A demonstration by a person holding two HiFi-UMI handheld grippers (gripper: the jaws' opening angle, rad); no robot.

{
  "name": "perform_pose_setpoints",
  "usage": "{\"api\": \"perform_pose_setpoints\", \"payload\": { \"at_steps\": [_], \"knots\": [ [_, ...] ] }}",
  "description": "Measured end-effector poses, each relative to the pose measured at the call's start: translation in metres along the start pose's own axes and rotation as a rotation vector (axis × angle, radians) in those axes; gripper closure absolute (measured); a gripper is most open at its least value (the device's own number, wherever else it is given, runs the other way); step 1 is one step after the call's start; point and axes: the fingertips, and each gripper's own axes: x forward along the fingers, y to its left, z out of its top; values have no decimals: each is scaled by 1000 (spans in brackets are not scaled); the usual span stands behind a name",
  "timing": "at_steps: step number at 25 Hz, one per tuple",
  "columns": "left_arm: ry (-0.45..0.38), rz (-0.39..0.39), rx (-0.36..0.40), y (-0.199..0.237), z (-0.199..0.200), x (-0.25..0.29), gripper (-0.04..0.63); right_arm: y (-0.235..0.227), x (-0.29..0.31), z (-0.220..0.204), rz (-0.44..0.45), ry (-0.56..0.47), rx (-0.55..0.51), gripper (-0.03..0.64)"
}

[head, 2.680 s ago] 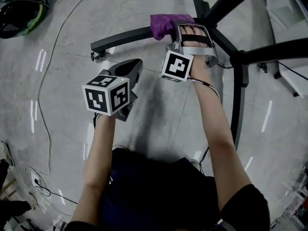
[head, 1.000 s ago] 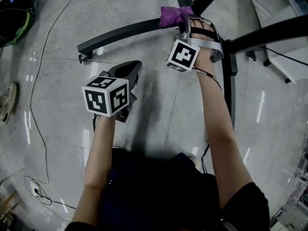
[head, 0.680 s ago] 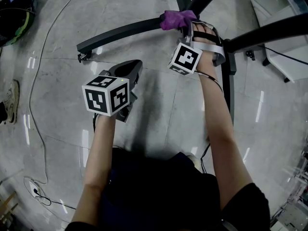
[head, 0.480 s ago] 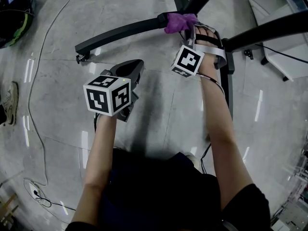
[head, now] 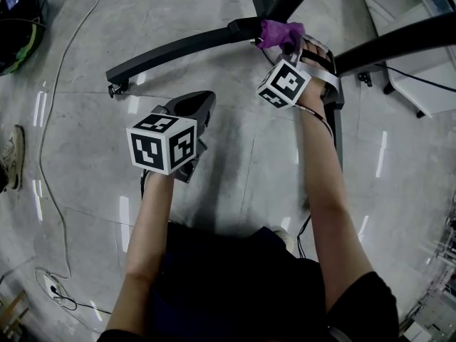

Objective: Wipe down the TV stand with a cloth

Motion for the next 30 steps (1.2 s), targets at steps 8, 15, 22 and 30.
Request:
{"api": "perform_pose_setpoints", "payload": {
  "at_steps": [8,15,22,30],
  "knots": [
    [12,1,-2,3,-3,3,588,-4,11,0,-7,1,23,511],
    [19,-6,0,-1,-5,5,588,-6,6,-5,-14,14,14,512],
    [32,-25,13,-12,-9,10,588,-1,1,-26,-3,46,27,512],
    [50,-53,28,-26,-14,15,588,1,-7,-55,-5,105,17,511]
  ]
}}
